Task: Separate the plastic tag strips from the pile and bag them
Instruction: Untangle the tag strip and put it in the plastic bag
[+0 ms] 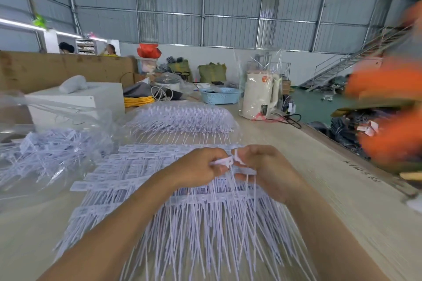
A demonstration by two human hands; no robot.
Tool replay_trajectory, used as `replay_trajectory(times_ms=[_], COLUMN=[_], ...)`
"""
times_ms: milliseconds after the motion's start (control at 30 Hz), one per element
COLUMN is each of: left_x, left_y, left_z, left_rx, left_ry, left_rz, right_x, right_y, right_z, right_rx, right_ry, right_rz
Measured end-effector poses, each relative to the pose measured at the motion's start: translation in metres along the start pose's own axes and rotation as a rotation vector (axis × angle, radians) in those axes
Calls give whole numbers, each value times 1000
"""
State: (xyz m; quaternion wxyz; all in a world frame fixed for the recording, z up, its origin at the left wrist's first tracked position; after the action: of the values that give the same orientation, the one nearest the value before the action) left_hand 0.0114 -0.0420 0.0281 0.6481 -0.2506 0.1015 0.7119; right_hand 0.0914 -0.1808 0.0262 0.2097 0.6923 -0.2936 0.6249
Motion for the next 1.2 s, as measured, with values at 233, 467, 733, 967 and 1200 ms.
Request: replay_trajectory(times_ms=[233, 467, 733, 967, 1200], left_x=[-7, 4, 2, -2, -5], left_y=[-2, 7, 7, 8, 10], left_z=[4, 18, 20, 24, 28], left_rx=[-96, 81, 70, 150, 130], left_ry=[-42, 93, 61, 523, 401], left_rz=[-70, 71, 162, 198, 97], right_x=[-9, -11, -12, -11, 11], right_y=[0, -2, -1, -4, -4], right_z=[-20, -21, -21, -18, 26], right_rx=[-15, -31, -64, -193, -252], right_ry=[129, 180, 396, 516, -382], right_rz=[201, 276, 279, 422, 205])
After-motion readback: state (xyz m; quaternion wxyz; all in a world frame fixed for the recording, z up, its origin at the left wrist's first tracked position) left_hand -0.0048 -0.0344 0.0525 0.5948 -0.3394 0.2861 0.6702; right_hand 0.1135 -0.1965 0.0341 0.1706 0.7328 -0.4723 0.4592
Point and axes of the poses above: each hand's wrist, its own y-axis away from the middle knuckle, its own z-axis out of the back of the hand, x = y × z, the point moved 2 cm from there along -y, towards the middle knuckle, and after that the axes turned 7 degrees about -y, right-handed, at the moved point
